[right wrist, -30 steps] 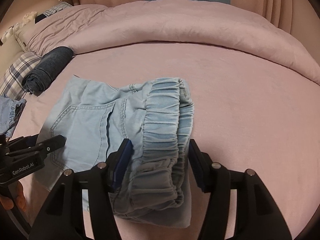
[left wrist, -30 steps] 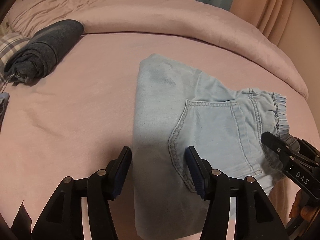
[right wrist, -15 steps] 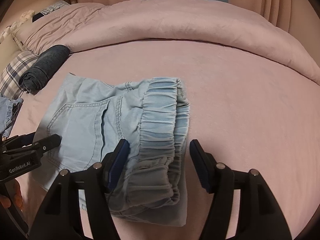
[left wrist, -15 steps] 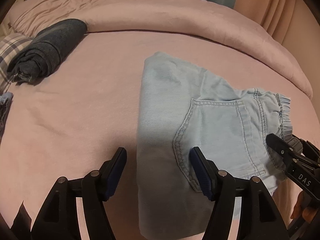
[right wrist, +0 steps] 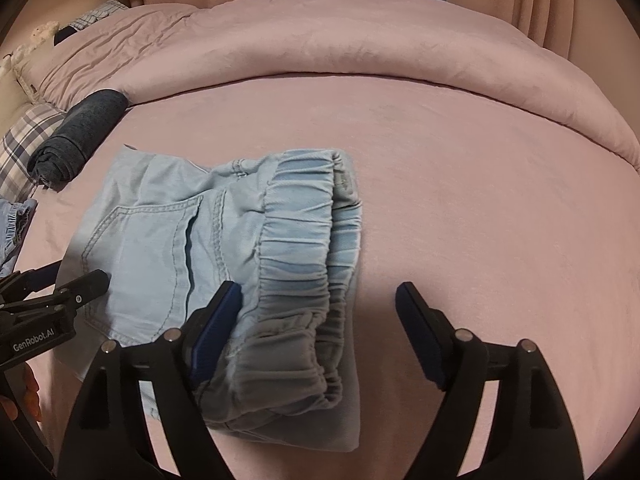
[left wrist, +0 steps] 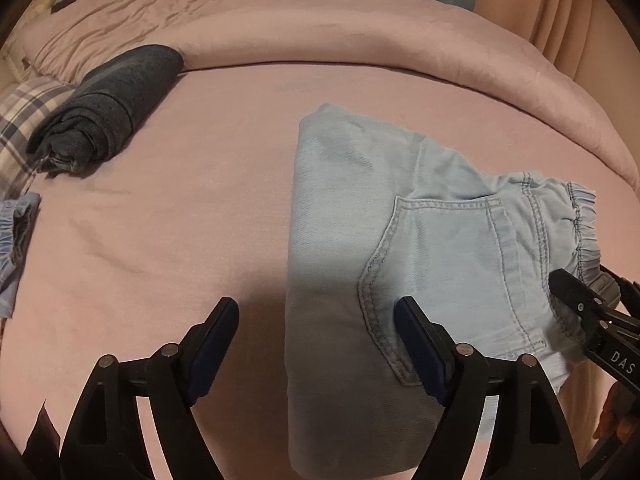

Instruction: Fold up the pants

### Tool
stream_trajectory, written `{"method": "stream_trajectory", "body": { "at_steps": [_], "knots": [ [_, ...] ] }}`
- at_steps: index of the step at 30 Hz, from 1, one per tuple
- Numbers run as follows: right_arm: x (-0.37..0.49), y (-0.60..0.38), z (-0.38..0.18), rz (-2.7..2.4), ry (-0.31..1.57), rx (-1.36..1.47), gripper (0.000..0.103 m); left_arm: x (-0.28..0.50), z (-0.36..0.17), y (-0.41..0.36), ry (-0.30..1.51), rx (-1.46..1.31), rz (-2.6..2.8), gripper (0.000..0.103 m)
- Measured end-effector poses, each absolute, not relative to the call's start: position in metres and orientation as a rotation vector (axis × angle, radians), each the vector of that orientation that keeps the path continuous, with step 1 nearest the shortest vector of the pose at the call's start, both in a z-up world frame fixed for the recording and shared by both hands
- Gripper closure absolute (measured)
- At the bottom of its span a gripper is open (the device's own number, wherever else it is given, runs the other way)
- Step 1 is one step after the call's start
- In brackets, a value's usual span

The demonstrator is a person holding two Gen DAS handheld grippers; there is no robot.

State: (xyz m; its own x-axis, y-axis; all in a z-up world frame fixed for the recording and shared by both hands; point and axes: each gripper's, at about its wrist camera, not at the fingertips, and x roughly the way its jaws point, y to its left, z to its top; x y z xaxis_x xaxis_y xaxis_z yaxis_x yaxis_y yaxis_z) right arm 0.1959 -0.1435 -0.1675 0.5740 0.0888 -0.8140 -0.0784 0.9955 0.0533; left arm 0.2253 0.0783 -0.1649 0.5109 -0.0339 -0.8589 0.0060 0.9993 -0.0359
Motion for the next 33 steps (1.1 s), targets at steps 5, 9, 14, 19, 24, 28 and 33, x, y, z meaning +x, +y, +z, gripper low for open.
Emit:
{"method": "stream_trajectory", "body": {
  "at_steps": [5,9,14,19,24,28,33],
  "knots": [
    [0.196,-0.146,-0.169,0.087,0.960,0.021,0.016,0.225,-0.166,0.080,1.038,-0.033,-0.012,0.017],
    [0.195,-0.147,-0.169,0.080,0.963,0.012,0.013,0.226,-0.166,0.083,1.044,-0.039,-0.005,0.014],
    [0.198,-0.151,-0.170,0.076,0.970,0.014,0.008,0.227,-0.168,0.088,1.054,-0.050,0.012,0.007],
    [0.197,-0.157,-0.169,0.083,0.982,0.049,0.008,0.223,-0.164,0.093,1.060,-0.079,0.021,0.006],
    [0.184,-0.163,-0.154,0.070,0.955,0.071,0.008,0.207,-0.144,0.096,1.019,-0.086,0.016,0.006],
    [0.170,-0.164,-0.134,0.050,0.913,0.054,0.008,0.190,-0.122,0.101,0.984,-0.104,0.023,0.006],
    [0.150,-0.171,-0.107,0.052,0.867,0.058,0.008,0.170,-0.101,0.098,0.964,-0.093,0.040,0.006]
  ]
}}
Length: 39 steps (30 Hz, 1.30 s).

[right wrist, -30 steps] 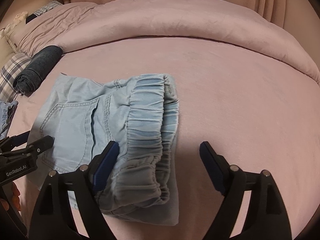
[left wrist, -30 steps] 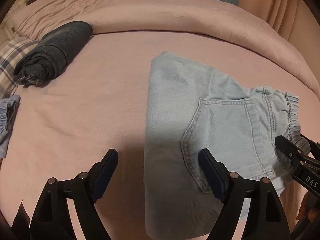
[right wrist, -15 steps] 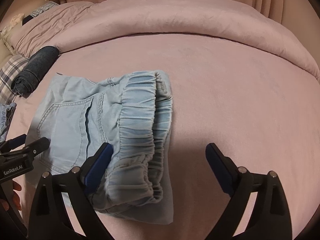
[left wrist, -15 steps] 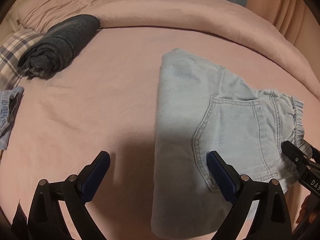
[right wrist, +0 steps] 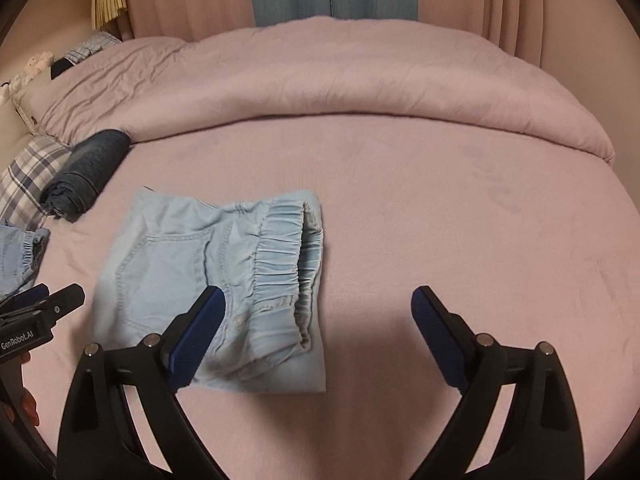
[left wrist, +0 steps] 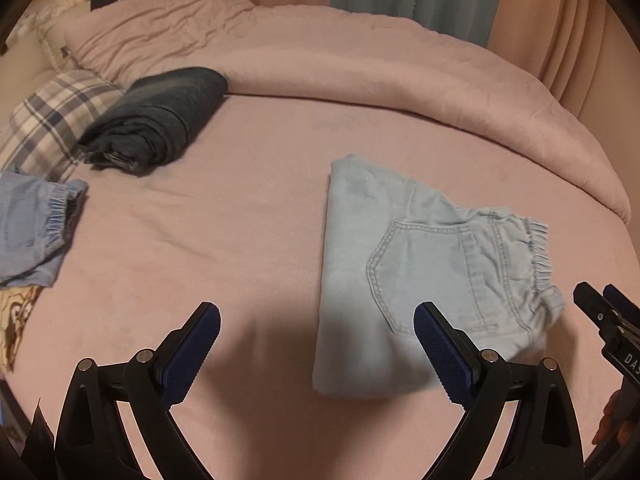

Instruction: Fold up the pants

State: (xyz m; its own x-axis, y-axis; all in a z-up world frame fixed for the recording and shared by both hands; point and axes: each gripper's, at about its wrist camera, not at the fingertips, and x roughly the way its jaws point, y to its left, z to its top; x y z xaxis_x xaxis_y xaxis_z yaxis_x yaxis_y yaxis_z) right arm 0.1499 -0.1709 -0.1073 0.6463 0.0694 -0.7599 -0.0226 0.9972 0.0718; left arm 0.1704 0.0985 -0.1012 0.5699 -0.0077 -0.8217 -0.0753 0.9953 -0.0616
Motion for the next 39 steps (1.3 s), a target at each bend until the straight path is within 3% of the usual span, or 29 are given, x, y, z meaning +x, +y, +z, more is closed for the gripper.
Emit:
{"method": "stream_trajectory", "body": {
  "at_steps": [22,39],
  "knots": [
    [0.044,-0.159,-0.011,0.188,0.771,-0.016,0.004,0.068,-0.003,0.058,0.856,-0.018,-0.018,0.005],
    [0.009,-0.155,0.017,0.212,0.710,-0.034,0.002,0.046,0.007,0.048,0.822,0.042,0.028,0.005]
  ]
}}
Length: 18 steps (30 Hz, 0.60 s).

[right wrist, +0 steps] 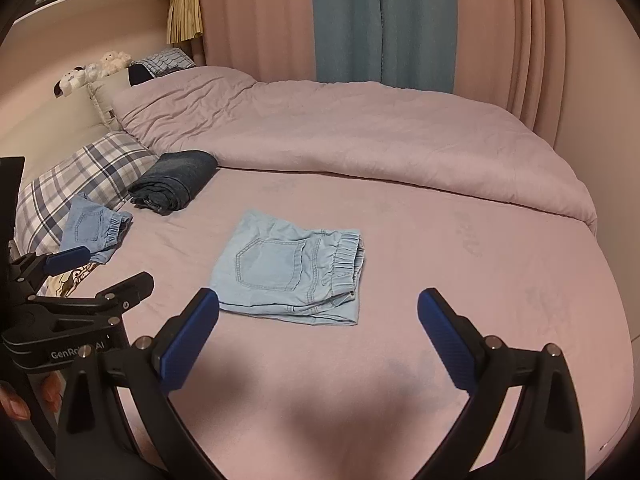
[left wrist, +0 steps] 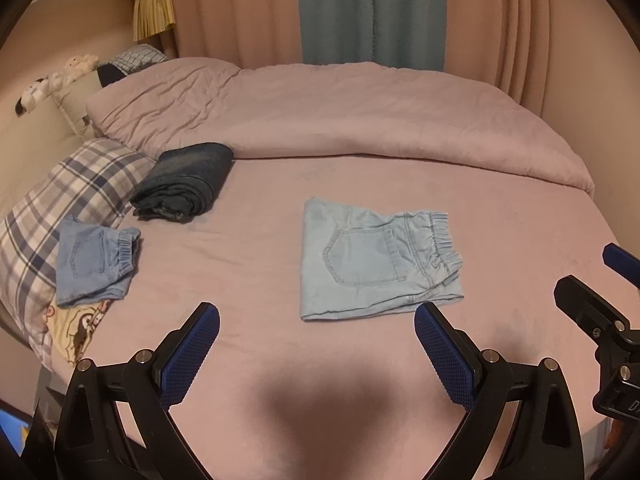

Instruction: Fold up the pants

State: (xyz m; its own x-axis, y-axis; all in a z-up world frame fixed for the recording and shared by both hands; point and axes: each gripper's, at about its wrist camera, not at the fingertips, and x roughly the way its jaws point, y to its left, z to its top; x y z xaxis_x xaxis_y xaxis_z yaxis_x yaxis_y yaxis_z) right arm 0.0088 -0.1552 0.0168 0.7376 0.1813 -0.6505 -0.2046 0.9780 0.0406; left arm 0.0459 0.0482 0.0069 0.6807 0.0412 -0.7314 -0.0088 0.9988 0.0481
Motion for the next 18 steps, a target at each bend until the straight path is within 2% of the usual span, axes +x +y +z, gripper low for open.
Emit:
{"method": "stream_trajectory", "body": {
  "at_steps": [18],
  "knots": [
    [0.0067,-0.1546,0.0150,0.199,0.710,-0.037,0.002,0.0460,0.0064,0.0483,0.820,0.049,0.040,0.005]
  ]
}}
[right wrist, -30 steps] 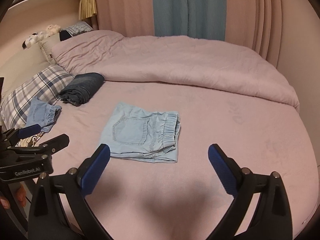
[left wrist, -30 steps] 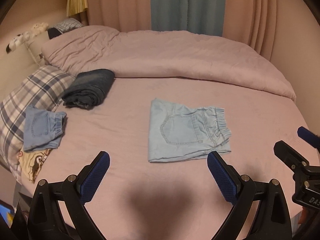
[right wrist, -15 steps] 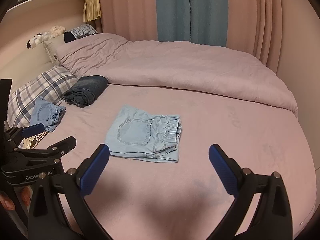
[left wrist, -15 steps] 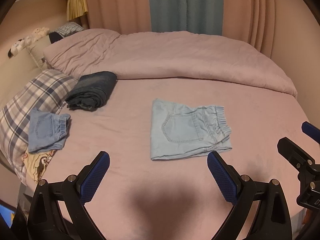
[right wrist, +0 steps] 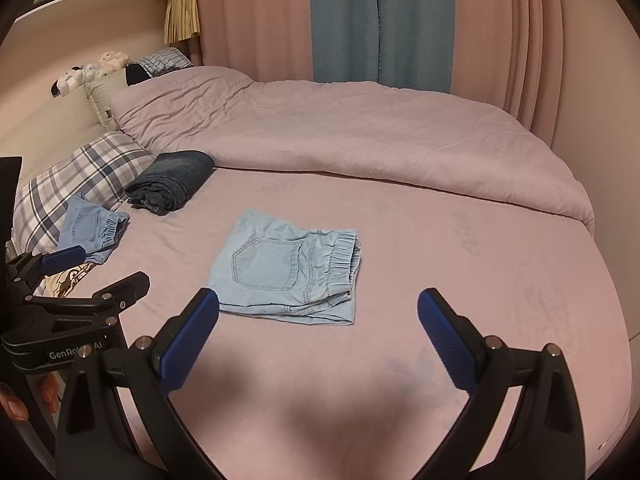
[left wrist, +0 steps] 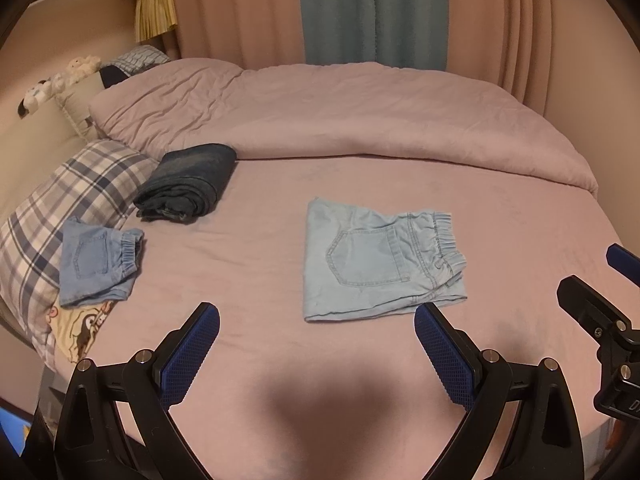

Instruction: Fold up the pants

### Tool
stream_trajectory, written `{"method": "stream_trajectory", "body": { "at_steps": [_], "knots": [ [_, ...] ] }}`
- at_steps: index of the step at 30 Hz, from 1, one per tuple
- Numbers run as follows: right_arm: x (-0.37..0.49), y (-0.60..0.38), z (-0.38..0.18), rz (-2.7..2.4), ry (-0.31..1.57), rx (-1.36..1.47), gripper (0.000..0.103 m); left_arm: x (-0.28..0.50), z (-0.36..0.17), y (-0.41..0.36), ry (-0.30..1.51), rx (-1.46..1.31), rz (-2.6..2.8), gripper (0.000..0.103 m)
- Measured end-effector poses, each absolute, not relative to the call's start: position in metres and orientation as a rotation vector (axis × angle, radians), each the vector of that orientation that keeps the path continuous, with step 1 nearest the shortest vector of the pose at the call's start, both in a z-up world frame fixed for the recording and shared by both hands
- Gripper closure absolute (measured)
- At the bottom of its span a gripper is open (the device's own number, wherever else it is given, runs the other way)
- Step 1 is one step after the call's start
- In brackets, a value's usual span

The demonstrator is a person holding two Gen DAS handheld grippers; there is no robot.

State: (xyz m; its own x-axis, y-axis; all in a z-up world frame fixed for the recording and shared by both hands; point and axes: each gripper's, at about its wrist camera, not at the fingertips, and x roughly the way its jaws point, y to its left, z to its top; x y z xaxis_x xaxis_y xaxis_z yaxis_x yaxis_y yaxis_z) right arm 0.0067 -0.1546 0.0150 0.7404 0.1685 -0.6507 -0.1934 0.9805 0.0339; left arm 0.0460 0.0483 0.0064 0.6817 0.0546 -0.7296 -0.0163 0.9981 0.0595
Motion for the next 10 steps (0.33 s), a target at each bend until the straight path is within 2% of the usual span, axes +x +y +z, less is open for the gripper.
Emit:
{"method": "stream_trajectory", "body": {
  "at_steps": [10],
  "knots": [
    [0.0086,-0.1564,0.0141,0.196,0.716,-0.030,0.002,0.0475,0.0057,0.0478,0.822,0.051,0.033,0.005]
  ]
}}
